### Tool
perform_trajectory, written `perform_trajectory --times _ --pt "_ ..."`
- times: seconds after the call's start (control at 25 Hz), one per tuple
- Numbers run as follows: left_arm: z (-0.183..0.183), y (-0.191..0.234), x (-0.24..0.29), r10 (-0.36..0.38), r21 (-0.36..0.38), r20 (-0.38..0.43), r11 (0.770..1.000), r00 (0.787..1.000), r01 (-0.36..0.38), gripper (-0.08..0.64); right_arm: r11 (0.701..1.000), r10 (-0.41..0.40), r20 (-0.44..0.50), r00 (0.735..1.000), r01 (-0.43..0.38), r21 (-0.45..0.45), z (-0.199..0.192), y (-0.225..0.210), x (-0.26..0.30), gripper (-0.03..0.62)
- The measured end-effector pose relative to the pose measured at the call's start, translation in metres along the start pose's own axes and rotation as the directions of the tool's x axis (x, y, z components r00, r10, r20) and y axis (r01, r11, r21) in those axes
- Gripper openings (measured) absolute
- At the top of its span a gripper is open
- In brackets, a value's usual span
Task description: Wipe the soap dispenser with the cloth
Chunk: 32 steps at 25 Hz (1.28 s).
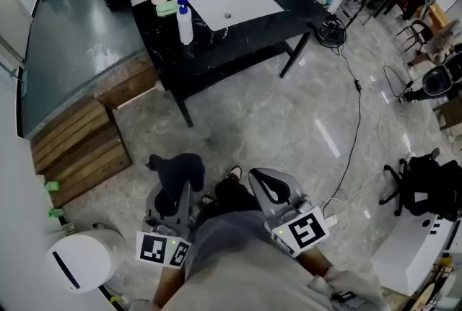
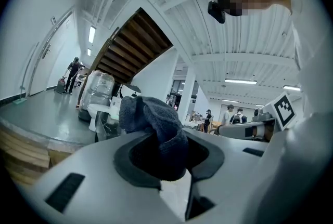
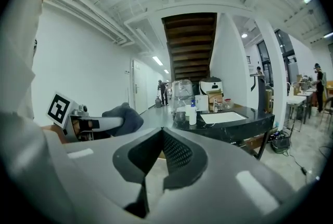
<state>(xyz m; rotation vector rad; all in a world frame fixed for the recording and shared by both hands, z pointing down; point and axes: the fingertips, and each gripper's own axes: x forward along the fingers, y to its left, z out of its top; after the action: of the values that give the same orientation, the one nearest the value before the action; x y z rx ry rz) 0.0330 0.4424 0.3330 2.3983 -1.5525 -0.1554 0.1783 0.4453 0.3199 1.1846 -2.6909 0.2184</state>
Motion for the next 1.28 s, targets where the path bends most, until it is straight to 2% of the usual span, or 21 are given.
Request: perform_trajectory --times 0.32,0.76,1.12,1.28 --pt "0.006 0.008 0.025 -0.001 0.009 -0.019 1.000 1.000 0.001 0.100 1.000 0.016 -0.031 0.999 -0.015 0.015 0.000 -0.019 0.015 0.001" --pt "0.004 0.029 0.084 0.005 0.017 -0.079 1.000 0.997 -0.004 0.100 0.996 0.041 -0.060 0.997 -0.036 0.077 -0.002 -0.065 0.064 0.000" --pt "0.025 0.048 0.155 -0.005 0.079 -0.077 0.997 0.997 0.011 0.100 0.994 0.058 -0.023 0.998 -0.056 0.090 0.016 -0.113 0.111 0.001" --pt "0.039 0.056 0.177 0.020 0.102 -0.049 0.995 0.999 -0.014 0.100 0.994 0.052 0.014 0.999 -0.053 0.094 0.024 -0.137 0.117 0.000"
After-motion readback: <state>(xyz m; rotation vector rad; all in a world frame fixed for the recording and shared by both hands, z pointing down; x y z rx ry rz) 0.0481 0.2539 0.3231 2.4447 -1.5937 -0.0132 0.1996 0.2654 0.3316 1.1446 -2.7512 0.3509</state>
